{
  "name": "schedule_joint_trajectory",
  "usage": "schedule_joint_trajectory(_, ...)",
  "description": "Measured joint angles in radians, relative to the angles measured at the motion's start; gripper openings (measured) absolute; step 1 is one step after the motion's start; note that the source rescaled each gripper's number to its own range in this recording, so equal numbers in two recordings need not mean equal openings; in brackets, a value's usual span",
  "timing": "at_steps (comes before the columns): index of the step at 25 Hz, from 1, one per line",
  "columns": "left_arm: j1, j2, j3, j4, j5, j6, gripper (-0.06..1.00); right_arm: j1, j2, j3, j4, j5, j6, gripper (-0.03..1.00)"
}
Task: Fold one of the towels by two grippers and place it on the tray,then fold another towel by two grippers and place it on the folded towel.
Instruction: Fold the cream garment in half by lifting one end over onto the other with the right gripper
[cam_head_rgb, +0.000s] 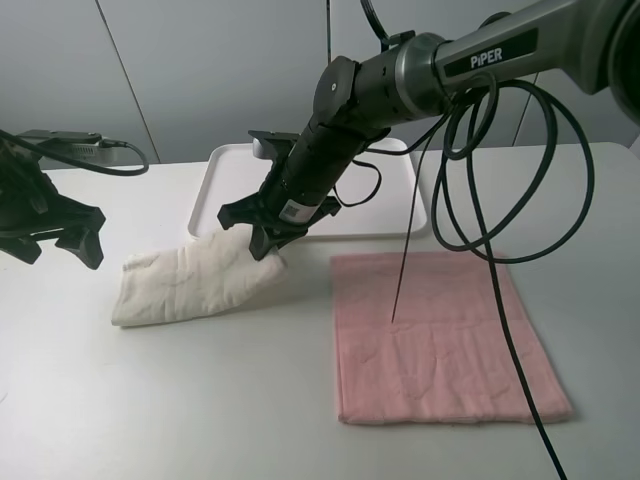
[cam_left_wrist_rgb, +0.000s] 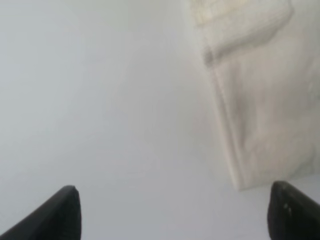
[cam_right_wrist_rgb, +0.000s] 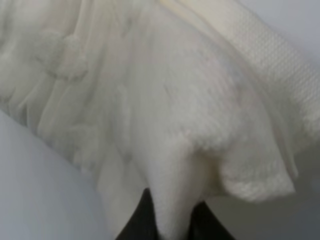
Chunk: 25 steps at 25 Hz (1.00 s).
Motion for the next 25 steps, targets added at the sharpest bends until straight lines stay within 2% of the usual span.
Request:
schedule_joint_trajectory(7, 0.0, 0.035, 0.0, -0.009, -0.004, 0.0, 0.96, 0.0, 0.0, 0.0, 0.0, 0.006, 0.008, 0.05)
schedule_joint_trajectory(15, 0.0, 0.138, 0.0, -0.057, -0.088, -0.028, 0.96, 0.0, 0.0, 0.0, 0.0, 0.008, 0.008, 0.05)
schedule_joint_trajectory(25, 0.0, 0.22, 0.0, -0.057, -0.151, -0.068, 0.96, 0.0, 0.0, 0.0, 0.002, 0.008, 0.012, 0.05)
